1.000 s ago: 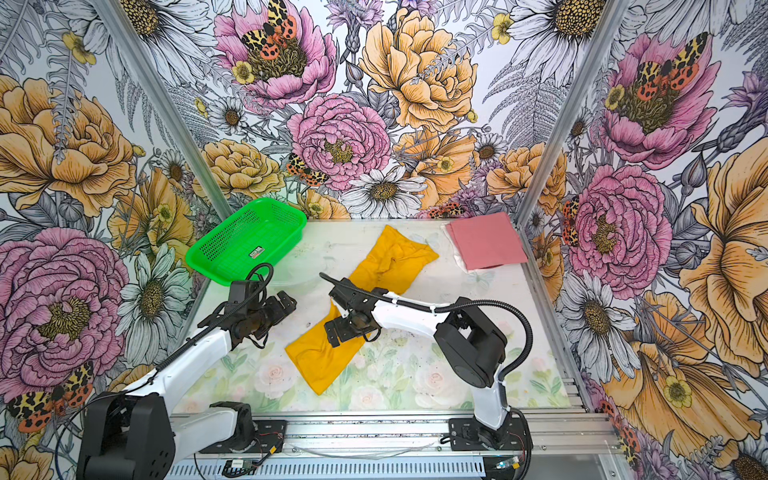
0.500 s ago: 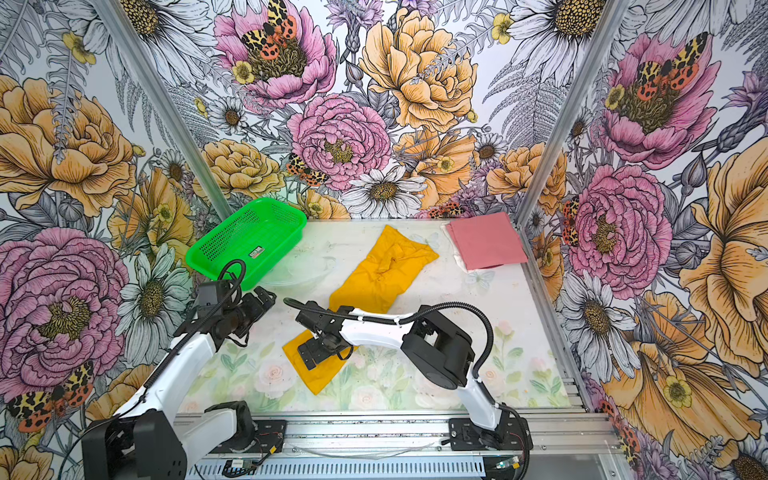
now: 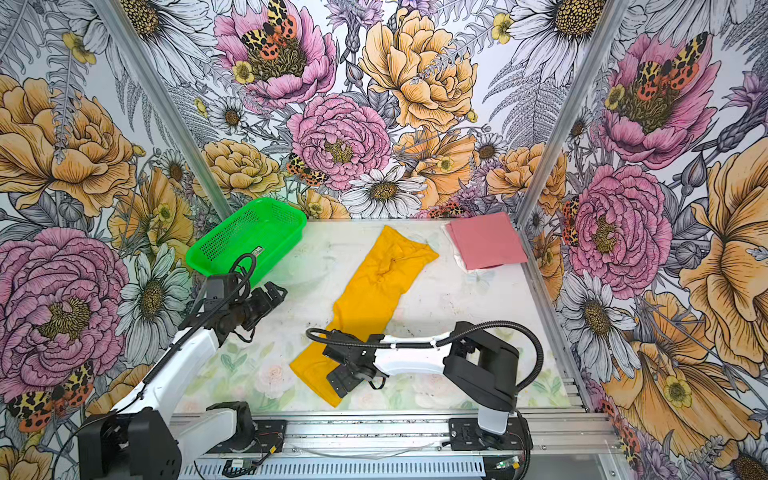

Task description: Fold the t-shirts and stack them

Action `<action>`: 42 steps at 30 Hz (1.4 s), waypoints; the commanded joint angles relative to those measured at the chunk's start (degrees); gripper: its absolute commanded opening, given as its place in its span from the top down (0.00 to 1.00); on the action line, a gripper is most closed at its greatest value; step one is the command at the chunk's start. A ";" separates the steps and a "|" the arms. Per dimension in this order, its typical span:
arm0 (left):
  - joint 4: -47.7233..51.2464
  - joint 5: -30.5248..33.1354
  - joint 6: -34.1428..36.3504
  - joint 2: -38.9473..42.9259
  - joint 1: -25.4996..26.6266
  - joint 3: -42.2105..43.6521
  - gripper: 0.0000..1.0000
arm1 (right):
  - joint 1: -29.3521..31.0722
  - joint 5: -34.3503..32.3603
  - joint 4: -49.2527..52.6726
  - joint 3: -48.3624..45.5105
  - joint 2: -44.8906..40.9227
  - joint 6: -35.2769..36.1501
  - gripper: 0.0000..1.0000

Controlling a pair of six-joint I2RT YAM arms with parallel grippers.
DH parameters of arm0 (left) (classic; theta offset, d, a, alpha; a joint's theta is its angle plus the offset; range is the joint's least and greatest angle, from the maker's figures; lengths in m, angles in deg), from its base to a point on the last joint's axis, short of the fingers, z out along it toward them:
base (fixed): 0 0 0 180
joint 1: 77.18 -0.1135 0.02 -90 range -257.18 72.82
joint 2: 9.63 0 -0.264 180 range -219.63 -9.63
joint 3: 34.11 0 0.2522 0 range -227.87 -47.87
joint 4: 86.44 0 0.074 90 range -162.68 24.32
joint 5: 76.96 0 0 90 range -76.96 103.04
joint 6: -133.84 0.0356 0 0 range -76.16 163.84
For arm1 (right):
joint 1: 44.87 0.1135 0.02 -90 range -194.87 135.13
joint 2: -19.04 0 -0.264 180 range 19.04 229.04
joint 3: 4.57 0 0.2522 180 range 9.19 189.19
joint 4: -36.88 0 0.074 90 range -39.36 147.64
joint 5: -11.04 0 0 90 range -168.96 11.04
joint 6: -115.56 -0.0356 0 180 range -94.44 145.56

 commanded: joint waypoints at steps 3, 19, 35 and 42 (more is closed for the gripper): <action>-5.68 1.27 -1.93 -6.73 9.92 -3.35 0.01 | -0.92 2.55 15.95 -13.13 -5.96 -11.37 0.02; -3.46 1.77 -0.03 -60.48 31.04 -55.82 0.01 | -10.35 -5.30 18.16 -19.16 -34.71 -19.22 0.02; 8.71 13.39 -4.58 -85.93 28.14 -88.28 0.01 | -15.23 -7.61 23.34 -11.04 -48.32 -17.96 0.01; 9.84 8.97 -3.07 -97.10 22.66 -108.09 0.01 | -16.75 -7.52 23.62 -12.27 -48.92 -18.25 0.01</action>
